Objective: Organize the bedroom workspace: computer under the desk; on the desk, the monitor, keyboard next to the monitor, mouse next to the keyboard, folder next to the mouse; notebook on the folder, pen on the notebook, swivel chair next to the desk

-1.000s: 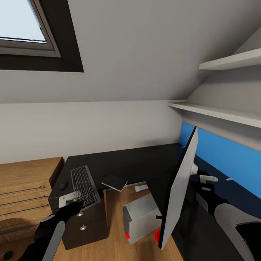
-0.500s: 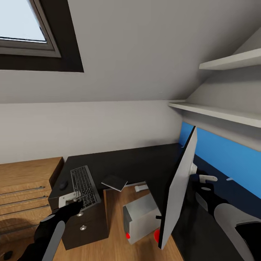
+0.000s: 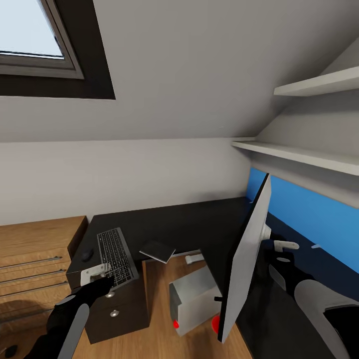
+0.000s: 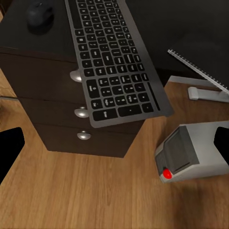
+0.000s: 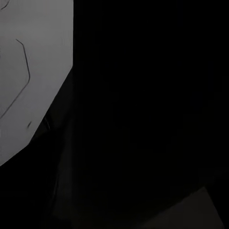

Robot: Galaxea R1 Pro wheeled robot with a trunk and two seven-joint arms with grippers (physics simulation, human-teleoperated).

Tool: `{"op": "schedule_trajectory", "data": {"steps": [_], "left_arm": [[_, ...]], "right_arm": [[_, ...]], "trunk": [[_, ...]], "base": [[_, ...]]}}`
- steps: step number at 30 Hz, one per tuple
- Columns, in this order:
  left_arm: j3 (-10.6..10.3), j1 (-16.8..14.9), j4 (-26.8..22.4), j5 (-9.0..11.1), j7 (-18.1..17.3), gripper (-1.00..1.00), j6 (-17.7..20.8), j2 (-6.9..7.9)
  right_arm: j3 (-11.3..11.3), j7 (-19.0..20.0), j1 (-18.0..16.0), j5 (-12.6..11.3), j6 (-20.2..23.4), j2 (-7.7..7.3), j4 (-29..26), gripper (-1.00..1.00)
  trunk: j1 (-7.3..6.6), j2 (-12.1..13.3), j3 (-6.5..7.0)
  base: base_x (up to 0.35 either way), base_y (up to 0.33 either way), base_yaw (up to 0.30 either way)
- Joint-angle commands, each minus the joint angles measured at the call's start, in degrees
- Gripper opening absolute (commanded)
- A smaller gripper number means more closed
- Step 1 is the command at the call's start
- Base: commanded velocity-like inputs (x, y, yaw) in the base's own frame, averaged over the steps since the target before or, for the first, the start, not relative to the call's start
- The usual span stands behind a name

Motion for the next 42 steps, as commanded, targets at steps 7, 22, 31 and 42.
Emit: {"op": "schedule_trajectory", "data": {"steps": [7, 22, 31, 42], "left_arm": [[-0.04, -0.05, -0.06, 0.55, 0.48, 1.0, 0.09, -0.03], [-0.06, -0.05, -0.06, 0.53, 0.48, 1.0, 0.18, 0.02], [0.0, -0.05, -0.06, 0.52, 0.48, 1.0, 0.18, 0.0], [-0.03, -0.05, -0.06, 0.45, 0.48, 1.0, 0.04, 0.04]], "right_arm": [[0.72, -0.18, -0.06, -0.6, 0.01, -0.02, -0.01, -1.0], [0.86, -0.18, -0.06, -0.58, -0.14, 0.01, -0.01, -1.0], [0.81, -0.26, -0.06, -0.52, -0.16, 0.07, -0.08, -1.0], [0.8, -0.27, -0.06, -0.51, -0.14, 0.07, -0.09, -1.0]], "trunk": [[0.01, -0.07, -0.08], [0.01, -0.07, -0.08], [0.01, -0.07, -0.08], [0.01, -0.07, -0.08]], "base": [[0.0, 0.0, 0.0], [-0.305, 0.0, 0.0], [-0.333, -0.014, 0.0], [-0.3, -0.177, 0.0]]}}
